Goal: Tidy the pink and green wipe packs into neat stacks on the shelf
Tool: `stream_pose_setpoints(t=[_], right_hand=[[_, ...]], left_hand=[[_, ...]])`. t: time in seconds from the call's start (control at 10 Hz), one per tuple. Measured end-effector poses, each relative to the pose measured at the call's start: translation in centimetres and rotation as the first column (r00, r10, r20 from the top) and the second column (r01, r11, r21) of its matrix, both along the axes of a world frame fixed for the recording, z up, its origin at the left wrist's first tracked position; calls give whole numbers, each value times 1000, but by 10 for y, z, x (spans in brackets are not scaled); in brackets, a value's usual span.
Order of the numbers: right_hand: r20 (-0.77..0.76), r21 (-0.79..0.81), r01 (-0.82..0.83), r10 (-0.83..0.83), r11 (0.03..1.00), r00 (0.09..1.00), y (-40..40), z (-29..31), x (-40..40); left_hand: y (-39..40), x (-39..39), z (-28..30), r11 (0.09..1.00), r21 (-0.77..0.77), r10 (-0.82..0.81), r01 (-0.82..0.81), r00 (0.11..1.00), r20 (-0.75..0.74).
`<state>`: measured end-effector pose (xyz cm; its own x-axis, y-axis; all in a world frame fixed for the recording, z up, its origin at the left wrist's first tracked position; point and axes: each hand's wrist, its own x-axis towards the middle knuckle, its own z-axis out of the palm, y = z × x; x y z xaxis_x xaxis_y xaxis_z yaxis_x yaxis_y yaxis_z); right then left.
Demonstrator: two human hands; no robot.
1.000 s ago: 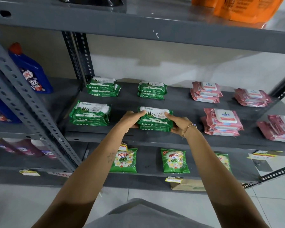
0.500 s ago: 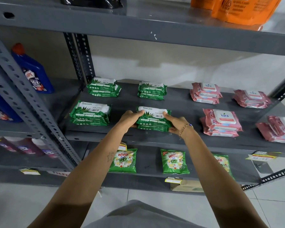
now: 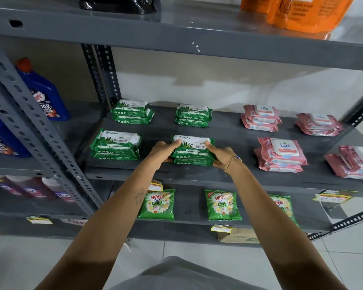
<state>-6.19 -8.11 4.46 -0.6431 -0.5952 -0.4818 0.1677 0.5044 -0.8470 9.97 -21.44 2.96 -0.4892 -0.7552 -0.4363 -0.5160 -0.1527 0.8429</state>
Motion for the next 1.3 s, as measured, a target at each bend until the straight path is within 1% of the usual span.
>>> stream_pose_setpoints(t=[0.1,0.2,0.3,0.4,0.5,0.6,0.7,0.8,0.9,1.0,1.1,1.2,1.3], right_hand=[[-8,11,-11,11,1000,1000,1,0,0],[-36,43,-46,48,998,998,4,5,1],[-251,134,-124,155,983,956,14,21,-2],[-539,96,-97,134,991,832,33,45,-21],[-744,38,34,6,999,668,64,69,-61],[-791,183,81,98,980,604,92,68,-110],[-740,460,39,359,887,569,110,43,-135],[-789,434,56,350,899,505,115,17,-140],[-801,416,65,332,907,498,113,12,-143],[-825,366,86,281,926,490,112,5,-145],[-865,325,116,245,939,437,115,1,-137],[-843,349,85,273,933,463,118,2,-138],[-807,403,35,337,914,486,117,13,-141]], left_hand=[[3,4,2,1000,-5,3,-3,1000,-14],[10,6,8,991,-132,-1,7,999,44],[25,2,23,859,-512,80,5,987,142],[43,-19,38,669,-742,26,49,996,89],[54,-51,46,565,-799,-118,205,979,167],[52,-77,38,523,-758,-116,391,913,391],[56,-83,19,553,-672,-85,492,836,542],[64,-82,7,495,-695,-28,521,809,587],[62,-83,9,504,-672,-25,542,787,616],[61,-84,7,500,-668,-13,552,775,632],[67,-81,8,496,-675,12,547,772,635],[69,-80,14,534,-648,-12,544,771,637],[68,-79,21,531,-664,-31,526,795,606]])
